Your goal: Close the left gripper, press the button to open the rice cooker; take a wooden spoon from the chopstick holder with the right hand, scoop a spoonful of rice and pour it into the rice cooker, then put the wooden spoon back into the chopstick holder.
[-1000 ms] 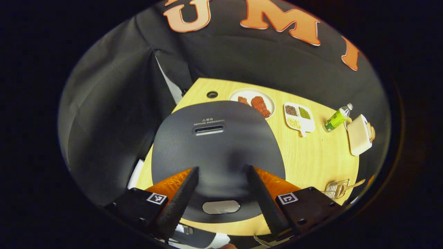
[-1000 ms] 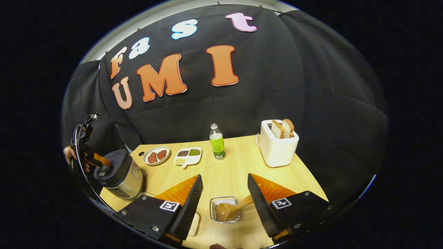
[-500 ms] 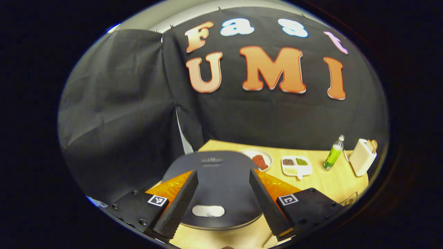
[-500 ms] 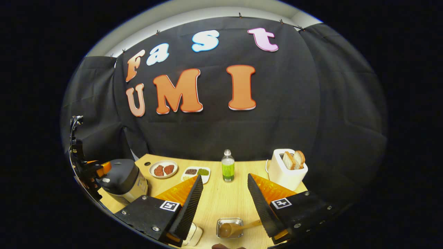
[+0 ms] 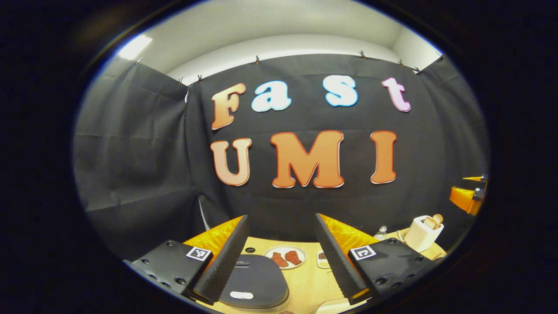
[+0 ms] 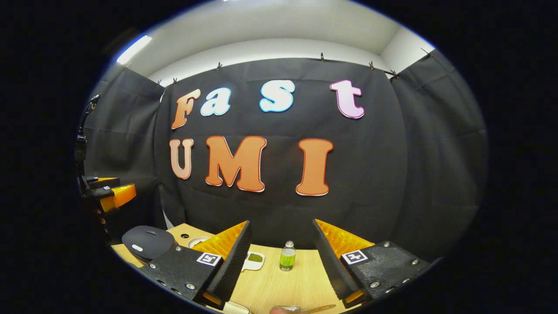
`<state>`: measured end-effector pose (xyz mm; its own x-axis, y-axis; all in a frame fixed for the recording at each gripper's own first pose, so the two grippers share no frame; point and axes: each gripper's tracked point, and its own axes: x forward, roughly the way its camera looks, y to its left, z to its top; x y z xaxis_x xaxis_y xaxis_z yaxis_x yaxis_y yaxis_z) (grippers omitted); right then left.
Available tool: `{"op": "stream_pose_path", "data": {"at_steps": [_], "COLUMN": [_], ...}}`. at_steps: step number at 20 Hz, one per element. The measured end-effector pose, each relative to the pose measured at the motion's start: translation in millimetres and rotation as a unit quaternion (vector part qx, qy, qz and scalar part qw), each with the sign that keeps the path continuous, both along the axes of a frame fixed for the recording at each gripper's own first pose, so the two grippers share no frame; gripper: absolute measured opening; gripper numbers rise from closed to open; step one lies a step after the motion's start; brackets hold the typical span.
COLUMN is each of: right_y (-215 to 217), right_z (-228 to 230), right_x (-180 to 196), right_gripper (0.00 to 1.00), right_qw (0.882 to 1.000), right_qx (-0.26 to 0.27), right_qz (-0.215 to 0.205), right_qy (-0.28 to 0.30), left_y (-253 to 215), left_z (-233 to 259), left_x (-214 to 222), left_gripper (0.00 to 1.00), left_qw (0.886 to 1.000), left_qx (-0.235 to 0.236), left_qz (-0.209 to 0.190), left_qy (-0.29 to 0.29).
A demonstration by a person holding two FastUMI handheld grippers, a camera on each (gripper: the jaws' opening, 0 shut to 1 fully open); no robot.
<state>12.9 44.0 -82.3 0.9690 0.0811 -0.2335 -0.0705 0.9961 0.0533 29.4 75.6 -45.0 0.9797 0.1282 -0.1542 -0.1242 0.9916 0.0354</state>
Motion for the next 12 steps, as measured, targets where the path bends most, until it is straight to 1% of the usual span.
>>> {"op": "stream_pose_path", "data": {"at_steps": [1, 2, 3, 4, 6, 8, 12], "right_y": [-1.1, -4.5, -10.5, -13.8, -16.0, -19.3, -28.6], "right_z": [7.8, 13.5, 18.6, 22.0, 29.0, 34.7, 40.1], "right_x": [-0.8, -2.9, -3.7, -4.0, -7.2, -10.7, -12.9], "right_gripper": [0.86, 0.91, 0.92, 0.88, 0.89, 0.89, 0.89], "right_qw": [1.000, 1.000, 1.000, 0.999, 0.999, 0.998, 0.997], "right_qx": [-0.001, -0.004, -0.013, -0.021, -0.025, -0.026, -0.030], "right_qz": [-0.001, -0.005, -0.013, -0.017, -0.022, -0.025, -0.035], "right_qy": [-0.008, -0.015, -0.023, -0.028, -0.037, -0.045, -0.054], "left_y": [-4.9, -9.9, -13.9, -16.6, -25.2, -36.5, -54.2], "left_z": [11.8, 22.7, 34.2, 44.3, 56.3, 56.1, 51.1], "left_x": [-0.6, -1.9, -2.5, -5.5, -6.6, -6.5, -5.5], "left_gripper": [1.00, 1.00, 1.00, 1.00, 1.00, 1.00, 1.00], "left_qw": [1.000, 1.000, 0.999, 0.999, 0.997, 0.996, 0.996], "left_qx": [0.001, 0.001, 0.005, 0.008, 0.013, 0.013, 0.011], "left_qz": [-0.008, -0.015, -0.020, -0.022, -0.025, -0.032, -0.050], "left_qy": [-0.012, -0.024, -0.036, -0.047, -0.070, -0.076, -0.068]}}
